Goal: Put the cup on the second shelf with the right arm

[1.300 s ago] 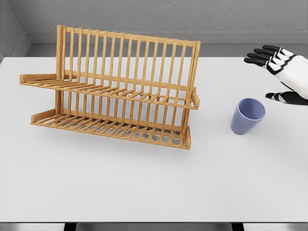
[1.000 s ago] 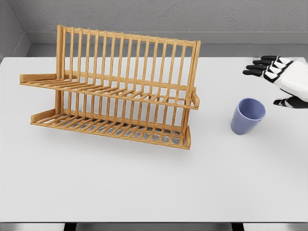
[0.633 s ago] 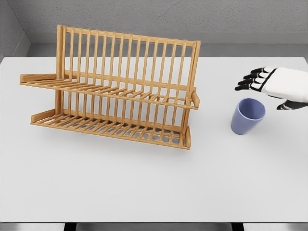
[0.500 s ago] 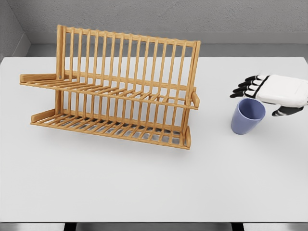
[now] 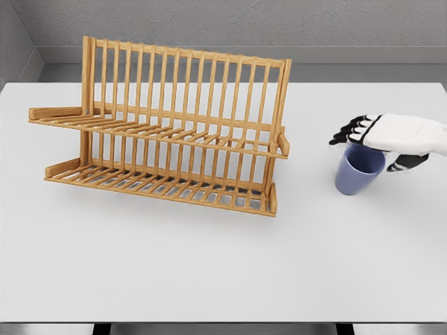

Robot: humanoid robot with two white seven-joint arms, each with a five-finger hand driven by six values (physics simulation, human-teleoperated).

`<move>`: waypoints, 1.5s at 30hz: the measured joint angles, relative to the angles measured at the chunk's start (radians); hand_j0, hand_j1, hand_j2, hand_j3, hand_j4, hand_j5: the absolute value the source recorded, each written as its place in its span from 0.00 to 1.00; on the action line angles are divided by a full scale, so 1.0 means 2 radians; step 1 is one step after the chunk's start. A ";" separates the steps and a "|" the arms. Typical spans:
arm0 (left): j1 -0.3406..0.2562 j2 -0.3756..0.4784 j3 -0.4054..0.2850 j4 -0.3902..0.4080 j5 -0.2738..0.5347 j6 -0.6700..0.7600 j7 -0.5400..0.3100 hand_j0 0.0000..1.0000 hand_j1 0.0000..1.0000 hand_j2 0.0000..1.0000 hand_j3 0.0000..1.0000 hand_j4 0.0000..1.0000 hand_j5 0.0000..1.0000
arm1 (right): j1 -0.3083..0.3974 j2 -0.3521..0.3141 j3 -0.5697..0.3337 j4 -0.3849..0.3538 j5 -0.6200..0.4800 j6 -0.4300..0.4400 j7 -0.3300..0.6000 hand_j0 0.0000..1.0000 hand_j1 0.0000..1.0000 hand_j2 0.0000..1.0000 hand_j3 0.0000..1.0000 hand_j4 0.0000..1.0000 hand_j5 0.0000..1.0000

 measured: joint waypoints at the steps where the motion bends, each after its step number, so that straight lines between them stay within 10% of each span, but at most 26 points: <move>1: -0.001 0.000 0.000 0.000 0.000 0.000 0.000 1.00 1.00 1.00 1.00 1.00 1.00 | -0.002 0.002 0.007 0.005 0.000 0.000 0.000 1.00 1.00 1.00 1.00 1.00 1.00; 10: 0.000 0.000 0.000 0.000 0.000 0.000 0.000 1.00 1.00 1.00 1.00 1.00 1.00 | -0.002 0.009 0.026 0.022 0.001 0.000 0.000 1.00 1.00 1.00 1.00 1.00 1.00; 15: 0.000 0.000 0.000 0.000 0.000 0.000 0.000 1.00 1.00 1.00 1.00 1.00 1.00 | -0.002 0.009 0.028 0.022 0.001 0.000 0.000 0.69 0.69 0.69 0.69 0.69 0.69; 45: 0.000 0.000 0.000 0.000 0.000 0.000 0.000 1.00 1.00 1.00 1.00 1.00 1.00 | -0.031 0.007 -0.023 0.006 -0.004 -0.001 0.000 0.69 0.69 0.69 0.69 0.69 0.69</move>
